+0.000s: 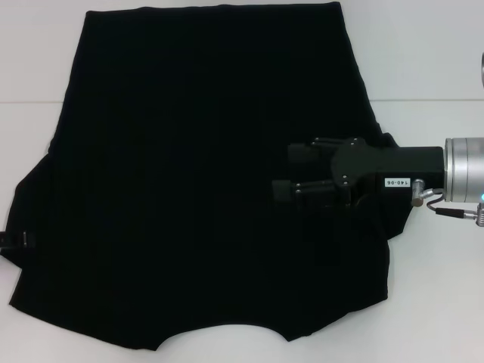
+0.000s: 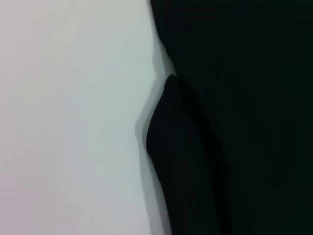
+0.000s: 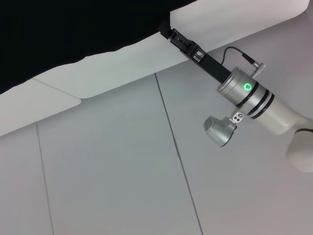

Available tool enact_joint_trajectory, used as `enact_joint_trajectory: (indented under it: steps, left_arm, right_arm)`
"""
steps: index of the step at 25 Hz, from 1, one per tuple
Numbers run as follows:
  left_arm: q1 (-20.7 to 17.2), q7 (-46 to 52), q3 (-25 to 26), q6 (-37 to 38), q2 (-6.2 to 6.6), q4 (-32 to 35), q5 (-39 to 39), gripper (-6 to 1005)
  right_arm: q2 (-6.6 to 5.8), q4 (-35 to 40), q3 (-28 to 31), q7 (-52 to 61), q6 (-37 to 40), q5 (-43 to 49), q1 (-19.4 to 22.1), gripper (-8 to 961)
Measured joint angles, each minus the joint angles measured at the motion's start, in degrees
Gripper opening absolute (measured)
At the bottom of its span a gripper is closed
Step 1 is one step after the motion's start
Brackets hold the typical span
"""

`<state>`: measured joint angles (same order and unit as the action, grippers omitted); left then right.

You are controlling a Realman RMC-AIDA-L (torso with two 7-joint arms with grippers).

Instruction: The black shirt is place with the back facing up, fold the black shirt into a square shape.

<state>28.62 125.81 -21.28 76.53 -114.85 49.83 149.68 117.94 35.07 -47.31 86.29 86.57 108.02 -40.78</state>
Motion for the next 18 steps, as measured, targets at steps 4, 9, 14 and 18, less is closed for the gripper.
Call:
enact_joint_trajectory:
  steps: [4,9,14,18]
  left_arm:
    - [0.09,0.02,0.00,-0.14,0.00,-0.15,0.08,761]
    - [0.25,0.04,-2.18,-0.05,-0.10,-0.19,0.19,752]
    - [0.71,0.54,-3.53,-0.12,-0.09,-0.31,0.89,744]
    - [0.95,0.63,-3.27,-0.17,0.17,-0.35,0.91,664]
  right_arm:
    - [0.00,0.21,0.04,0.02,0.00,0.00,0.00,915]
    - [0.00,0.38,0.04,0.37,-0.07,-0.03,-0.14,914]
    - [0.00,0.42,0.03,0.63,-0.37,-0.07,-0.33,914]
    - [0.00,0.44,0.02,0.64,-0.45,-0.09,-0.36,913]
